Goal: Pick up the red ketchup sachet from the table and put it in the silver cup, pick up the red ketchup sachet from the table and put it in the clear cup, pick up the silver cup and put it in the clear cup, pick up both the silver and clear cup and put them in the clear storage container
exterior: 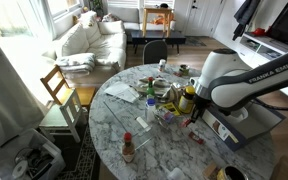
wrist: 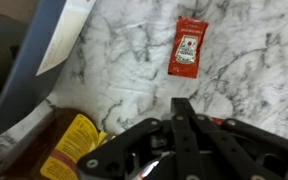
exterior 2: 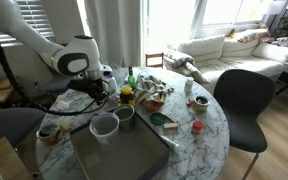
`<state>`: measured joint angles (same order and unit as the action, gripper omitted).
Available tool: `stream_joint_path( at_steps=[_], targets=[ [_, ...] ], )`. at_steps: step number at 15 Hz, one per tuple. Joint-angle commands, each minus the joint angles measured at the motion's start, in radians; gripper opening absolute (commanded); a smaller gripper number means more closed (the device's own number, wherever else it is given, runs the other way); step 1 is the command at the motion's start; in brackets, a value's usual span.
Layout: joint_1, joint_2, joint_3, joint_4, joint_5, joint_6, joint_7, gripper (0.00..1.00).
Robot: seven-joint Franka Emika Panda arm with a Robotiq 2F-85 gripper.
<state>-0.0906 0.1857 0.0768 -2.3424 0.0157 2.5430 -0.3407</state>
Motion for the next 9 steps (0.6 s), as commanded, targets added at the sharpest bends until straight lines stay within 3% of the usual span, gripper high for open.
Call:
stream_joint_path(
  at_steps=[1, 5, 9],
  targets=[
    [0.015, -0.197, -0.037, -0.089, -0.032, -0.128, 0.023, 0.0],
    [-0.003, -0.415, -0.089, -0.153, -0.162, -0.246, 0.169, 0.0],
    [-0.056, -0.485, -0.134, -0.157, -0.246, -0.231, 0.278, 0.0]
  ],
)
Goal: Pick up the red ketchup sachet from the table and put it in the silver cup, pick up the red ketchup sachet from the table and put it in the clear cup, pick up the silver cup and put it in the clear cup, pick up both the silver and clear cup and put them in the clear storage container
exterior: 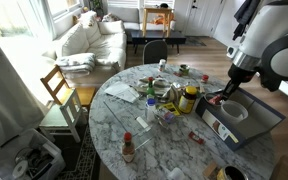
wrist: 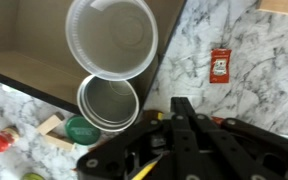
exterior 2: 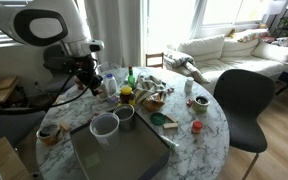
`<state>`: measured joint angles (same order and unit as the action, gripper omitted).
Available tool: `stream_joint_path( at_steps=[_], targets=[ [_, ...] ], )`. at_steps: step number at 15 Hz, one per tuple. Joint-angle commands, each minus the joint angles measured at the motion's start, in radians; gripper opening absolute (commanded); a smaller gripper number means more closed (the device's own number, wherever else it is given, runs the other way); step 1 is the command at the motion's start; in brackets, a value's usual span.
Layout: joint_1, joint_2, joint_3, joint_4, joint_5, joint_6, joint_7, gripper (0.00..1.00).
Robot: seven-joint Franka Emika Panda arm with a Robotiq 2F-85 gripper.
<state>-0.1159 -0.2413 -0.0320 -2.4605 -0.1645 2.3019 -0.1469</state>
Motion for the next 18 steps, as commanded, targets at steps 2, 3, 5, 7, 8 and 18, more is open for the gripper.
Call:
stream_joint_path(
  at_steps=[2, 3, 5, 7, 8, 18],
  targets=[
    [-0.06, -0.037, -0.04, -0.032, -0.101, 0.033, 0.139, 0.0],
    [-0.072, -0.025, -0.044, -0.026, -0.121, 0.038, 0.167, 0.0],
    [-0.081, 0.022, -0.057, -0.018, -0.118, 0.089, 0.2, 0.0],
    [-0.09, 0.073, -0.06, -0.008, -0.13, 0.153, 0.247, 0.0],
    [-0.09, 0.092, -0.06, -0.003, -0.134, 0.18, 0.259, 0.0],
    [-0.09, 0.238, -0.095, 0.031, -0.336, 0.363, 0.484, 0.33]
  ],
)
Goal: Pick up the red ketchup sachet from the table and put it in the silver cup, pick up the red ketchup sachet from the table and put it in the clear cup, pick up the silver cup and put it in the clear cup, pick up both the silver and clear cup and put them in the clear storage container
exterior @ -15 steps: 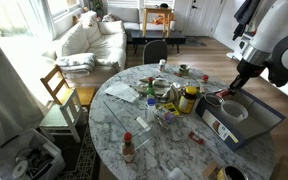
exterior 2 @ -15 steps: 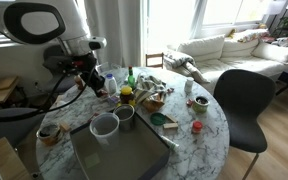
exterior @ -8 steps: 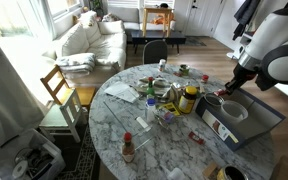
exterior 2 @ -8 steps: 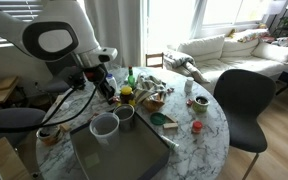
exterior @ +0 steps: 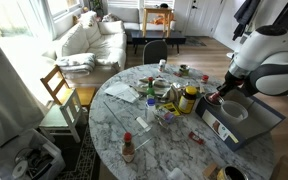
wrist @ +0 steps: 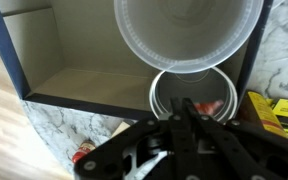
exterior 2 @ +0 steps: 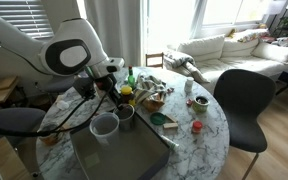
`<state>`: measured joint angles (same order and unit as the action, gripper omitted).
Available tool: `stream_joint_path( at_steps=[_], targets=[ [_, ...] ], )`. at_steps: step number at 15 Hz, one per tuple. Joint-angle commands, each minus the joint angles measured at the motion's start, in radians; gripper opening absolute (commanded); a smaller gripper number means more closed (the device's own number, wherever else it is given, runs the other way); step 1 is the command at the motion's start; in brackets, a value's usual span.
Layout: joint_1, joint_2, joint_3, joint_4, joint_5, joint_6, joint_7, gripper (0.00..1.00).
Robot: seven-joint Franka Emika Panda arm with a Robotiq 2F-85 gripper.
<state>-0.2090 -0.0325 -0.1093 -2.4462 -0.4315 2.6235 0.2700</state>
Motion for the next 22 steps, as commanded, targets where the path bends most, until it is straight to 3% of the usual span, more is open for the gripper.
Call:
stream_joint_path(
  at_steps=[1, 4, 9, 12, 14, 18, 22],
  targets=[
    [0.007, 0.025, -0.02, 0.019, -0.098, 0.047, 0.096, 0.4],
    [0.028, -0.003, -0.01, 0.009, -0.082, 0.062, 0.081, 0.62],
    [0.126, 0.018, 0.05, -0.025, 0.338, 0.084, -0.287, 0.99],
    [0.174, 0.055, 0.086, 0.003, 0.551, 0.017, -0.493, 1.0],
    [0.184, 0.076, 0.1, 0.016, 0.612, -0.033, -0.575, 1.0],
    [0.179, 0.131, 0.112, 0.039, 0.621, -0.137, -0.655, 1.0],
    [0.172, 0.202, 0.129, 0.044, 0.649, -0.13, -0.705, 1.0]
  ],
)
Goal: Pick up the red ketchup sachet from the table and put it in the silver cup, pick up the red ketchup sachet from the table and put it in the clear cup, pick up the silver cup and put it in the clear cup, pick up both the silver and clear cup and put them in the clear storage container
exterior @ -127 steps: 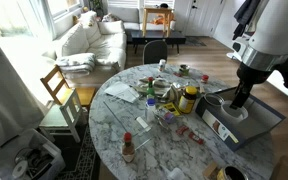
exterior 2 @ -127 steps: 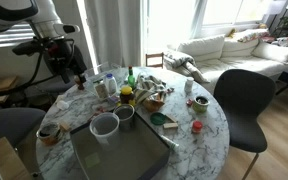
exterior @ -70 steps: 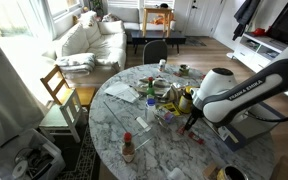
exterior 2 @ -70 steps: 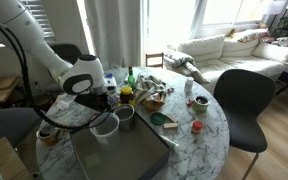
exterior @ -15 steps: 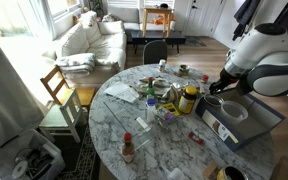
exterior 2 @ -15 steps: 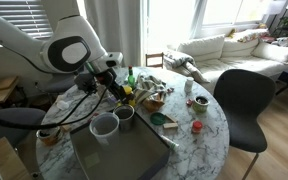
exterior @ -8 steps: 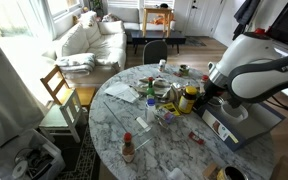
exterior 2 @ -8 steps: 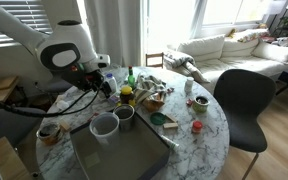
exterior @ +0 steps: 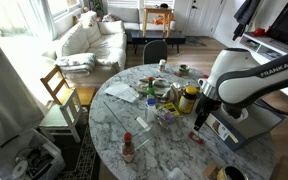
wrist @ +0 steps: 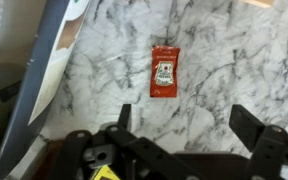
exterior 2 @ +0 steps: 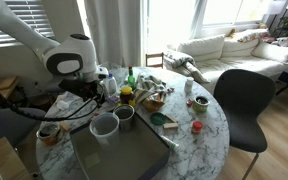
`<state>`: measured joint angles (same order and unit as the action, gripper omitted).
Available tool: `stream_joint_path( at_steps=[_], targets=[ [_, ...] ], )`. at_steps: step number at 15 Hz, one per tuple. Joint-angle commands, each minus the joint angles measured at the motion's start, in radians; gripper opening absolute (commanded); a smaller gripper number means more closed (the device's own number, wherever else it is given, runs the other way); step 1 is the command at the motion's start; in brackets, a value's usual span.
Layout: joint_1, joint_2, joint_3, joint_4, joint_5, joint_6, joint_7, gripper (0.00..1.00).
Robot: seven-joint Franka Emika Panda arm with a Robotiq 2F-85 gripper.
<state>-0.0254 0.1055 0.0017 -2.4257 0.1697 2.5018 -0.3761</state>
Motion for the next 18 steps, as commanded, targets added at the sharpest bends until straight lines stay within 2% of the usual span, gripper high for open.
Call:
stream_joint_path(
  at_steps=[1, 4, 9, 11, 12, 13, 14, 16, 17, 18],
  targets=[
    [-0.014, 0.083, 0.023, 0.025, 0.052, 0.003, -0.061, 1.0],
    [-0.018, 0.125, 0.035, 0.034, 0.04, 0.02, -0.05, 1.0],
    [-0.027, 0.18, 0.049, 0.038, 0.017, 0.127, -0.037, 0.91],
    [-0.031, 0.197, 0.053, 0.042, 0.005, 0.159, -0.03, 0.84],
    [-0.034, 0.205, 0.054, 0.044, 0.0, 0.171, -0.027, 0.77],
    [-0.036, 0.212, 0.055, 0.045, -0.006, 0.182, -0.024, 0.74],
    [-0.039, 0.219, 0.057, 0.047, -0.007, 0.19, -0.024, 0.63],
    [-0.043, 0.232, 0.06, 0.051, -0.013, 0.208, -0.02, 0.61],
    [-0.047, 0.238, 0.064, 0.053, -0.012, 0.216, -0.022, 0.52],
    [-0.049, 0.243, 0.065, 0.055, -0.015, 0.219, -0.02, 0.54]
  ],
)
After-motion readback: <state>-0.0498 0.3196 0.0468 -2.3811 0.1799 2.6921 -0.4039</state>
